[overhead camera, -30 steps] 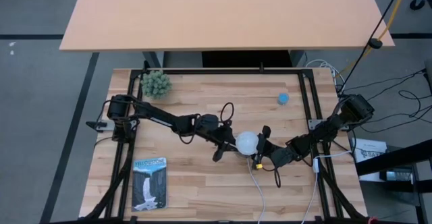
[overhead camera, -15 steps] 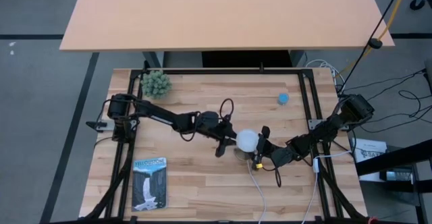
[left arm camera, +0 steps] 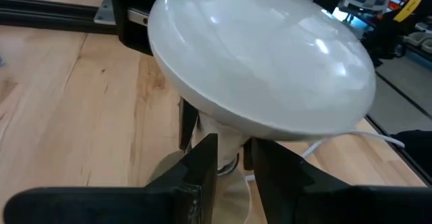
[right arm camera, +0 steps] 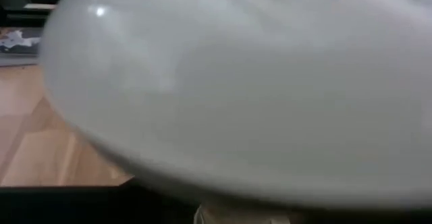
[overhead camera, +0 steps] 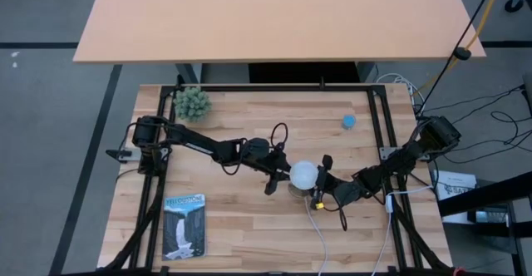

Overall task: Screw lightbulb
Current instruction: Insert the lightbulb into the desk lamp

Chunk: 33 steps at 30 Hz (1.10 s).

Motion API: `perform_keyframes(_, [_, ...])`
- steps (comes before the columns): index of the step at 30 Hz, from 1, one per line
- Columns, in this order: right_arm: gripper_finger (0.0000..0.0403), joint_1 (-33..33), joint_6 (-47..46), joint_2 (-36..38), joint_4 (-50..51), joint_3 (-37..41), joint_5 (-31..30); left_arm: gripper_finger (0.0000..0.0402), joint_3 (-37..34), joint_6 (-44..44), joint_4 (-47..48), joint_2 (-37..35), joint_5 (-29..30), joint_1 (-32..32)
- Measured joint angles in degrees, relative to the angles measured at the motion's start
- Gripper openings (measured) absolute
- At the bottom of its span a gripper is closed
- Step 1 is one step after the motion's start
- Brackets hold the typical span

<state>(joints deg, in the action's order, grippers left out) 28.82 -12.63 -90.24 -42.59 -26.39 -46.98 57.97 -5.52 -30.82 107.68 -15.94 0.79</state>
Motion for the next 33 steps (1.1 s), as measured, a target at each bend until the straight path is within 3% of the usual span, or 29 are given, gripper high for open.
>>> perform_keyframes(5, [0.0148,0.21,1.96,1.21,0.01,0.00,-1.35,0.0096,0.01,-0.17,-0.01,0.00,-0.02,-0.01])
perform_keyframes(11, [0.0148,2.03,7.29,8.13,1.29,0.07,-5.68,0.0096,0.10,-0.37,-0.81,-0.15,-0.03,-0.08])
perform_keyframes(20, [0.0148,13.49,6.46,24.21,10.38,-0.04,-16.35,0.0096,-0.01,-0.33,-0.60,0.04,-1.44,-0.30])
perform_keyframes(26, [0.0148,21.05,-5.73,28.29,23.28,-0.02,-23.48,0.0096,-0.01,-0.41,-0.74,0.04,-1.73,-0.25])
perform_keyframes(30, [0.0148,21.14,-20.15,25.75,32.42,-0.02,-23.23,0.0096,-0.01,-2.57,-1.23,0.04,-1.40,-0.23])
perform_keyframes(33, [0.0148,19.36,-25.38,22.22,34.98,0.02,-23.16,0.0096,-0.01,-3.23,-2.37,0.04,-1.30,0.00])
